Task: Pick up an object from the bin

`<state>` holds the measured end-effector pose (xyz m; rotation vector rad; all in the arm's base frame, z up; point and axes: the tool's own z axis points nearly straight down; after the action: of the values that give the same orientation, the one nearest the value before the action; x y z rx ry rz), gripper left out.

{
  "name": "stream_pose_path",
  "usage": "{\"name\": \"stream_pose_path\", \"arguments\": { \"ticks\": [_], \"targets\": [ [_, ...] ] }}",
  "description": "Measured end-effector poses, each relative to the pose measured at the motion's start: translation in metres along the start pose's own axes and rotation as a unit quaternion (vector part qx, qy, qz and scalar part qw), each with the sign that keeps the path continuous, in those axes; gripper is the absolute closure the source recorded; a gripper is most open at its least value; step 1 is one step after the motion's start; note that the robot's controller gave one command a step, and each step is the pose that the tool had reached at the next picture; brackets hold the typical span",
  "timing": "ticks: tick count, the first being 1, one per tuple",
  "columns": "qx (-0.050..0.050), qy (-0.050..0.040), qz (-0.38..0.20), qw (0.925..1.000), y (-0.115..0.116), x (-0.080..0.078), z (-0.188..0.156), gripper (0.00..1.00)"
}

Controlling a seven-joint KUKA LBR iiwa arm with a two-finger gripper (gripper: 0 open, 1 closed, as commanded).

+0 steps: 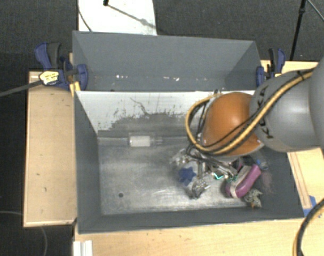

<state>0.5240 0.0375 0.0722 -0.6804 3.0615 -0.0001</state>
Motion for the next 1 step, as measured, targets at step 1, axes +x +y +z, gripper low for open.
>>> {"name": "stream_pose_path", "arguments": {
  "ticks": [1],
  "targets": [
    [0.001, -0.0023, 0.000, 1.0000, -0.0003, -0.0016, -0.0023, 1.00]
  ]
}}
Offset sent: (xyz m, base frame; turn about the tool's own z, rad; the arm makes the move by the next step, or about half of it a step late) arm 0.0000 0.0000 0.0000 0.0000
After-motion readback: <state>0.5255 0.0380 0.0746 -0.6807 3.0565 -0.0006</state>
